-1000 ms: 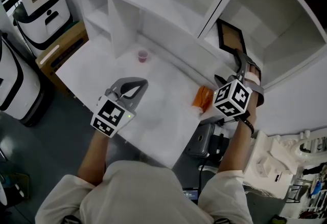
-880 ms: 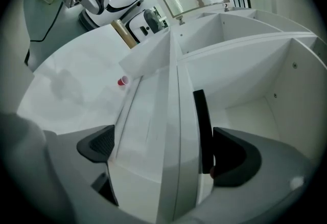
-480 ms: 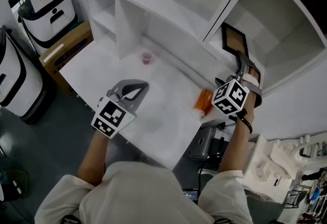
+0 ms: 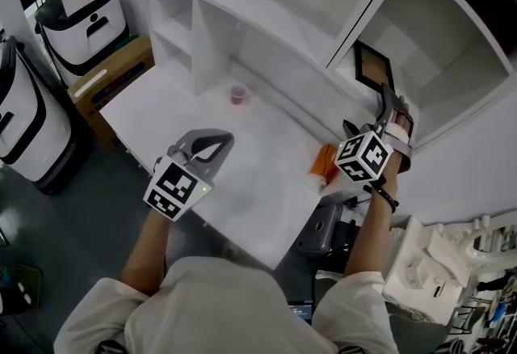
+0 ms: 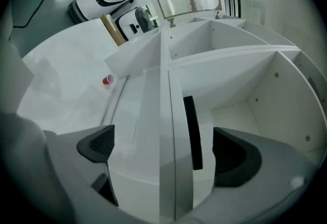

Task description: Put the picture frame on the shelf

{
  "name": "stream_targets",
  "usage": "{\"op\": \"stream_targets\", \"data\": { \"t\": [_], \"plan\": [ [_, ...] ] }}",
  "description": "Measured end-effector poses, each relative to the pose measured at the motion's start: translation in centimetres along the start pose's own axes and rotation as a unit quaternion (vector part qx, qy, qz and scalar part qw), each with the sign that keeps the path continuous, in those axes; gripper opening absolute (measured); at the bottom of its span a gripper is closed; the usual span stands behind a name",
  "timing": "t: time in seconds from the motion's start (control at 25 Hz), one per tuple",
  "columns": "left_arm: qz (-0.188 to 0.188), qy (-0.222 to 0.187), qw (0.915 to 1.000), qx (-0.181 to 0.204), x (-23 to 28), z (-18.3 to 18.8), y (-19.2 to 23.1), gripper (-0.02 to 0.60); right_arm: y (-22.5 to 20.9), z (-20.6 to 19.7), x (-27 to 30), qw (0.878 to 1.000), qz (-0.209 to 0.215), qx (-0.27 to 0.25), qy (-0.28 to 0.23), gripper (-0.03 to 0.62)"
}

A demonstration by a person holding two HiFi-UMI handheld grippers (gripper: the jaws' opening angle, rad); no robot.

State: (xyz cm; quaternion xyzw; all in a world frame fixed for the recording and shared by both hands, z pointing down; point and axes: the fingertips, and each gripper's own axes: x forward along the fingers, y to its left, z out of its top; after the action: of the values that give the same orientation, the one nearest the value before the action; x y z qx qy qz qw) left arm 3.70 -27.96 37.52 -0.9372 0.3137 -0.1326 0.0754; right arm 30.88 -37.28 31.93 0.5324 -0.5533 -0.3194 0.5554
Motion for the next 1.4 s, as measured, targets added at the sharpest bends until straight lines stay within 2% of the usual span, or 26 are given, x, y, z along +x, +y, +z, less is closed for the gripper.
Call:
{"op": "stream_targets", "data": {
  "t": [0.36,0.6,0.68,0.88,0.96,1.04,1.2,1.4],
  "plan": [
    [-0.003,-0.003,1.0,-0.002,-2.8,-0.7,-1.0,0.003,1.2,1.0,-3.3,1.0,-0.006,0.01,0.002,0.592],
    [-0.024,-0.006,0.9997,0.002,-4.6,-1.4,-2.5,0.003,2.1,2.0,-6.9,0.999,-0.047,-0.017,-0.01,0.581],
    [-0.031,-0.008,0.9995,0.002,-5.2,-1.5,-3.0,0.003,2.7,1.9,-8.0,0.999,-0.049,-0.007,-0.004,0.522],
    [-0.048,-0.014,0.9987,0.004,-6.3,-1.4,-4.1,0.003,4.4,1.4,-10.5,0.999,-0.034,0.02,0.008,0.498],
    [-0.056,-0.017,0.9983,0.004,-6.5,-1.5,-4.8,0.003,5.0,1.1,-11.5,0.999,-0.029,0.034,0.011,0.455],
    [-0.065,-0.018,0.9977,0.005,-6.7,-1.7,-5.6,0.003,5.7,0.9,-12.6,0.998,-0.022,0.051,0.013,0.365],
    [-0.076,-0.021,0.9969,0.005,-7.7,-2.1,-6.8,0.003,7.6,0.6,-14.5,0.997,-0.01,0.07,0.018,0.347],
    [-0.079,-0.025,0.9966,0.001,-9.2,-2.6,-8.1,0.003,9.8,1.6,-17.1,0.995,0.006,0.099,0.004,0.243]
  ]
}}
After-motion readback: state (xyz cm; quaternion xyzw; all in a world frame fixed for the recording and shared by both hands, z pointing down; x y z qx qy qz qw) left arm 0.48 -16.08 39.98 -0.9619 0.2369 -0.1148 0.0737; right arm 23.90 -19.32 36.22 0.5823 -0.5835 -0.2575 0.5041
